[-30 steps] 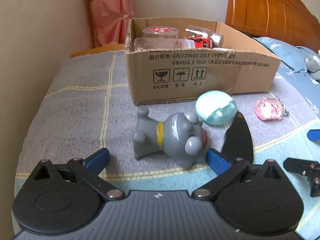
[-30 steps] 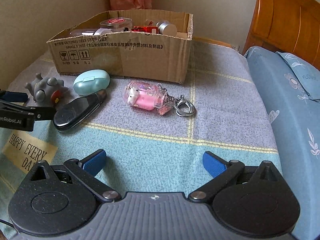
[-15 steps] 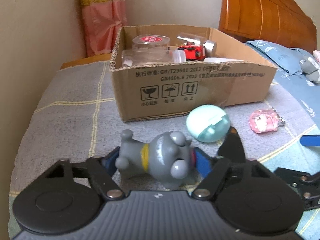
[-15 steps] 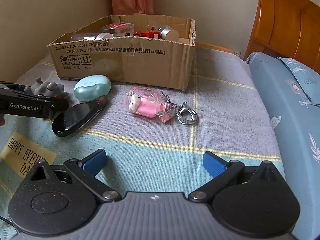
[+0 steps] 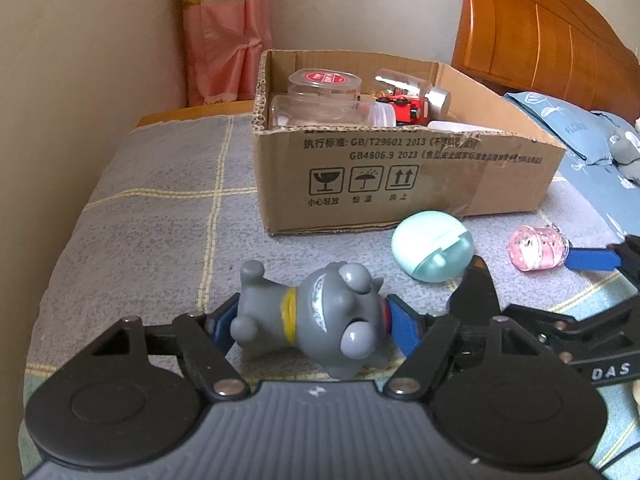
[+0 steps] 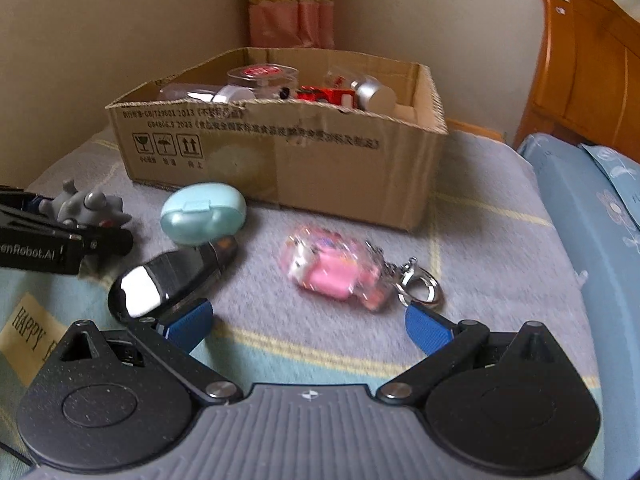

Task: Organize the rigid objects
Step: 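Grasp the pink keychain with the right tool while the left tool holds the grey dog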

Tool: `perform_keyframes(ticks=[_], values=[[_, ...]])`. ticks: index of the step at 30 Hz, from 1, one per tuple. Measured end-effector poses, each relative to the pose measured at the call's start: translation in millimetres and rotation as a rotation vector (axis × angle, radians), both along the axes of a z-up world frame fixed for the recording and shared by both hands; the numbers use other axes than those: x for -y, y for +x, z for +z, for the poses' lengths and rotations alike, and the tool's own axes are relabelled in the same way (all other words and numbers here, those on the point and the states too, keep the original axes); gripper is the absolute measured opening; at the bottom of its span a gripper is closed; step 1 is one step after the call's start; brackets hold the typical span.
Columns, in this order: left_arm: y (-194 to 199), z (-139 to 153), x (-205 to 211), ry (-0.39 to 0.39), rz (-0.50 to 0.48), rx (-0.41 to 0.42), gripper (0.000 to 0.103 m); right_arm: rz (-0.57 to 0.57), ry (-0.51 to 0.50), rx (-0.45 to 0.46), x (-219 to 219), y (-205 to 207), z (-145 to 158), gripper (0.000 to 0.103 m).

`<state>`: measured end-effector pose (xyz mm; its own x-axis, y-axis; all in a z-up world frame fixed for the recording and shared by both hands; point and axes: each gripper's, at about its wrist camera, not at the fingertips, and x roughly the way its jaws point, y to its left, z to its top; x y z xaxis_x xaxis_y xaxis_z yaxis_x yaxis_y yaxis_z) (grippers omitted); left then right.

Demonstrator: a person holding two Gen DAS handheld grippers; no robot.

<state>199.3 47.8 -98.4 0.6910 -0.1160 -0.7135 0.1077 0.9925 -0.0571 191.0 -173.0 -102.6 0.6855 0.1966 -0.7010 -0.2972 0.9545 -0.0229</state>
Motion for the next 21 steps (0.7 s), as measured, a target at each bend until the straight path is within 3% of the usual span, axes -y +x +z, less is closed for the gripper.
perform_keyframes(ticks=[6, 11, 21], values=[[-0.3, 0.0, -2.2, -0.012, 0.001, -0.001, 0.074, 0.031, 0.003, 0.002, -5.2, 15.1, 0.1, 0.103], [2.4, -0.3, -2.9, -0.015, 0.003, -0.003, 0.074, -0.004, -0.018, 0.023, -5.3, 10.4, 4.0, 0.086], [3.1, -0.7, -3.4, -0.016, 0.01, -0.005, 0.074, -0.041, -0.041, 0.088, -4.8, 9.1, 12.4, 0.072]])
